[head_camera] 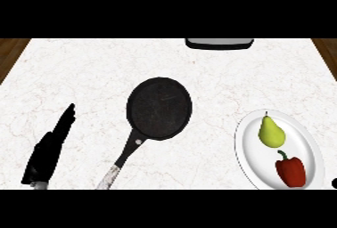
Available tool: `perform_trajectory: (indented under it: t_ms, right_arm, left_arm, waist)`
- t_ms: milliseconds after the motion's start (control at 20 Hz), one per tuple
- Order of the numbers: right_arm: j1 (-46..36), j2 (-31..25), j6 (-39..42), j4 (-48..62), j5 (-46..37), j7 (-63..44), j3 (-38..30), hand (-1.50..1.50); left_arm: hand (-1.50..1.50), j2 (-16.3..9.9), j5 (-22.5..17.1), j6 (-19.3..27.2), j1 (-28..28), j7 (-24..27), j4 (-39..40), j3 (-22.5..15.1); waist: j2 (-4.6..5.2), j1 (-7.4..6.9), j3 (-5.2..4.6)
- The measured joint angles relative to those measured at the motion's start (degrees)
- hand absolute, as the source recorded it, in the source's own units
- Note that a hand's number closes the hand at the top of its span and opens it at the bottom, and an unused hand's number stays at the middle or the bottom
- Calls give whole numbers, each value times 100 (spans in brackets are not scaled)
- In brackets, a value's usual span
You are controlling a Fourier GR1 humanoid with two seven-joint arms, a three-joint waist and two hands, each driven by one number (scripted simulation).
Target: Pick the bell pepper from the plate and place it in the pan
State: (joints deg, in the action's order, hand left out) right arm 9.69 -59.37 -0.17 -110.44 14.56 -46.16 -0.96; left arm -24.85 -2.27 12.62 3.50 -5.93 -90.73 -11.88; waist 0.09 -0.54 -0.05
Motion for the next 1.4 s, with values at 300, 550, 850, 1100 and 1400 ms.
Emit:
perform_trajectory:
  t_ms: [300, 550, 850, 1100, 1400]
  right_arm:
    - [-777, 202, 518, 196, 55, -825, 434, -150]
    - [-1383, 319, 875, 478, -19, -1234, 1001, -150]
    - [-1788, 384, 1101, 739, 101, -1525, 1527, -150]
    - [-2184, 619, 1182, 1101, 84, -1622, 1843, -150]
    - [-2405, 808, 1223, 1396, -81, -1721, 2300, -150]
  left_arm:
    - [0, 107, 121, -55, -4, -198, -142, 35]
    - [0, 161, 137, -175, -83, -142, -8, 115]
    - [0, 138, 157, -261, 41, -133, -115, 217]
    - [0, 260, 273, -251, 66, -156, -152, 211]
    - [0, 336, 345, -287, 76, -209, -169, 239]
  waist:
    - [1, -27, 3]
    - [11, -57, 1]
    - [3, -53, 0]
    - [2, -38, 2]
    - [1, -25, 1]
